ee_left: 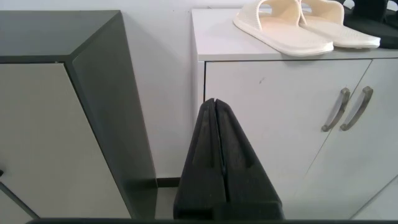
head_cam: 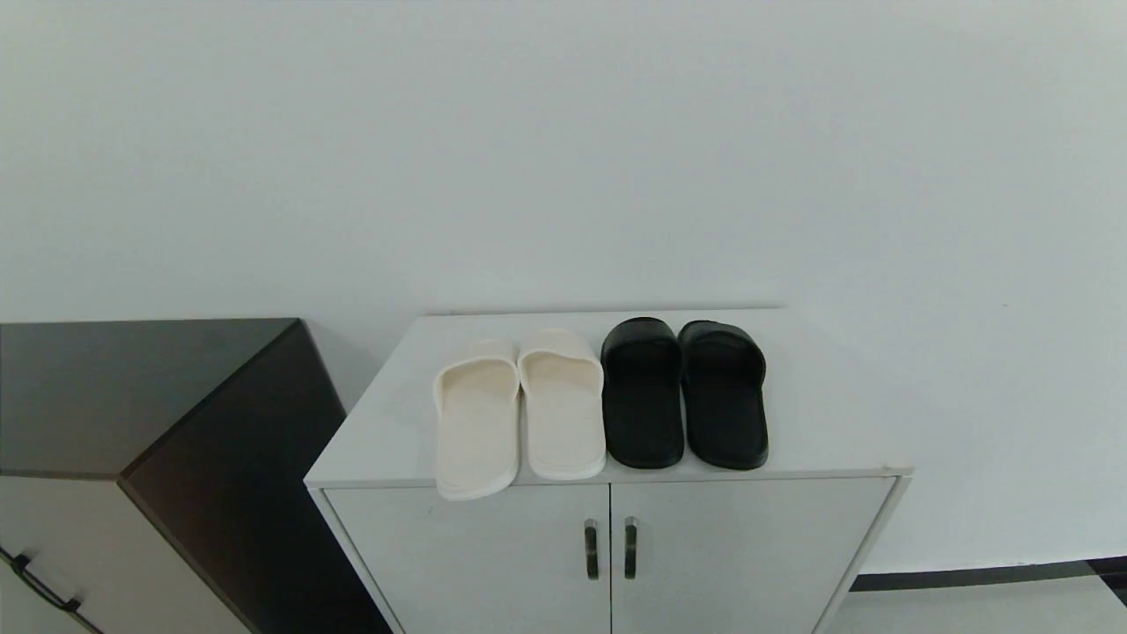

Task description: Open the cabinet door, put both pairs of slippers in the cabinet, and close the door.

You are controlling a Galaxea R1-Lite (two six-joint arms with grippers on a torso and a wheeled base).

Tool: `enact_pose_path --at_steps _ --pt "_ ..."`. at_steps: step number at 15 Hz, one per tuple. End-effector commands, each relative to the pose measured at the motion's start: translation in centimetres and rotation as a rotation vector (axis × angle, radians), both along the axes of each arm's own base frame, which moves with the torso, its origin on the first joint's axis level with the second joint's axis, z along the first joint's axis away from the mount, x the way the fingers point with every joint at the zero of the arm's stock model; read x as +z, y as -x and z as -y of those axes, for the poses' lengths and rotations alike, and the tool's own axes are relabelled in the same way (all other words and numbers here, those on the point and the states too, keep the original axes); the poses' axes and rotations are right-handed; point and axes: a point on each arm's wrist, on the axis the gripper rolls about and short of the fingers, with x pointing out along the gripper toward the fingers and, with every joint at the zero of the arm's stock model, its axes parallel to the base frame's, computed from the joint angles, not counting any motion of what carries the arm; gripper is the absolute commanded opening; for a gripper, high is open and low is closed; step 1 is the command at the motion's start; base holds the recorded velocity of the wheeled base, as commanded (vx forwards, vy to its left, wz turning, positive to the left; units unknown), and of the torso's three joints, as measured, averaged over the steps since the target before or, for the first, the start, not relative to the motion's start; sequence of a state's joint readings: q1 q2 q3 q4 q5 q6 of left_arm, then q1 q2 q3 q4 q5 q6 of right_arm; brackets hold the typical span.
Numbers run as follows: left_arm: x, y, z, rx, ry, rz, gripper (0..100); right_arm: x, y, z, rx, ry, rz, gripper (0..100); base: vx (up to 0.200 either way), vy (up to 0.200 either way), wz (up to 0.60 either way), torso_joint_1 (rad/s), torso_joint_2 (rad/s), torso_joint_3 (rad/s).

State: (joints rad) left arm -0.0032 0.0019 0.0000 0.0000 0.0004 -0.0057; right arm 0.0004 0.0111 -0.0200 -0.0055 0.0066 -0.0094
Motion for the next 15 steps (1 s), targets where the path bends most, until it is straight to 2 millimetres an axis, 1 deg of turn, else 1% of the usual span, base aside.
enact_pose_path --at_steps 1,2,3,4,5,6,7,8,9,10,11,12,14,15 --pt "0.0 0.0 0.0 -0.002 0.000 -0.001 0 7.3 0.1 0.0 0.024 -0.107 0.097 100 0.000 0.000 0.00 0.000 0.00 0.000" --pt "0.0 0.0 0.0 -0.003 -0.001 -0.001 0 8.9 -0.5 -0.1 0.052 -0.122 0.080 100 0.000 0.000 0.00 0.000 0.00 0.000" --pt "0.0 0.0 0.0 -0.003 0.000 -0.001 0 9.4 -2.8 -0.3 0.132 -0.077 -0.045 100 0.000 0.000 0.00 0.000 0.00 0.000" --pt "0.0 0.0 0.0 -0.003 0.000 -0.001 0 9.4 -3.3 -0.3 0.143 -0.079 -0.073 100 0.000 0.000 0.00 0.000 0.00 0.000" --pt "0.0 0.0 0.0 -0.003 -0.001 -0.001 0 9.8 -5.7 -0.5 0.216 -0.089 -0.168 100 0.000 0.000 0.00 0.000 0.00 0.000" --pt "0.0 0.0 0.0 -0.003 -0.001 -0.001 0 10.3 -7.0 -0.8 0.253 -0.086 -0.187 100 0.000 0.000 0.00 0.000 0.00 0.000" --pt "0.0 0.0 0.0 -0.003 -0.001 -0.001 0 11.6 -9.0 -1.3 0.305 -0.079 -0.197 100 0.000 0.000 0.00 0.000 0.00 0.000" --pt "0.0 0.0 0.0 -0.003 -0.001 -0.001 0 12.7 -10.8 -2.1 0.304 -0.071 -0.206 100 0.000 0.000 0.00 0.000 0.00 0.000" --pt "0.0 0.0 0.0 -0.003 -0.001 -0.001 0 13.8 -12.8 -3.7 0.302 -0.054 -0.222 100 0.000 0.000 0.00 0.000 0.00 0.000" --pt "0.0 0.0 0.0 -0.003 -0.001 -0.001 0 14.9 -14.2 -6.3 0.313 -0.053 -0.208 100 0.000 0.000 0.00 0.000 0.00 0.000" --pt "0.0 0.0 0.0 -0.003 -0.001 -0.001 0 16.1 -15.3 -9.3 0.308 -0.070 -0.182 100 0.000 0.000 0.00 0.000 0.00 0.000" --pt "0.0 0.0 0.0 -0.003 -0.001 -0.001 0 17.1 -16.2 -11.5 0.314 -0.075 -0.173 100 0.000 0.000 0.00 0.000 0.00 0.000" --pt "0.0 0.0 0.0 -0.002 -0.001 -0.001 0 18.4 -17.5 -14.4 0.362 -0.065 -0.183 100 0.000 0.000 0.00 0.000 0.00 0.000" --pt "0.0 0.0 0.0 -0.002 -0.001 -0.001 0 18.9 -18.3 -15.4 0.361 -0.053 -0.204 100 0.000 0.000 0.00 0.000 0.00 0.000"
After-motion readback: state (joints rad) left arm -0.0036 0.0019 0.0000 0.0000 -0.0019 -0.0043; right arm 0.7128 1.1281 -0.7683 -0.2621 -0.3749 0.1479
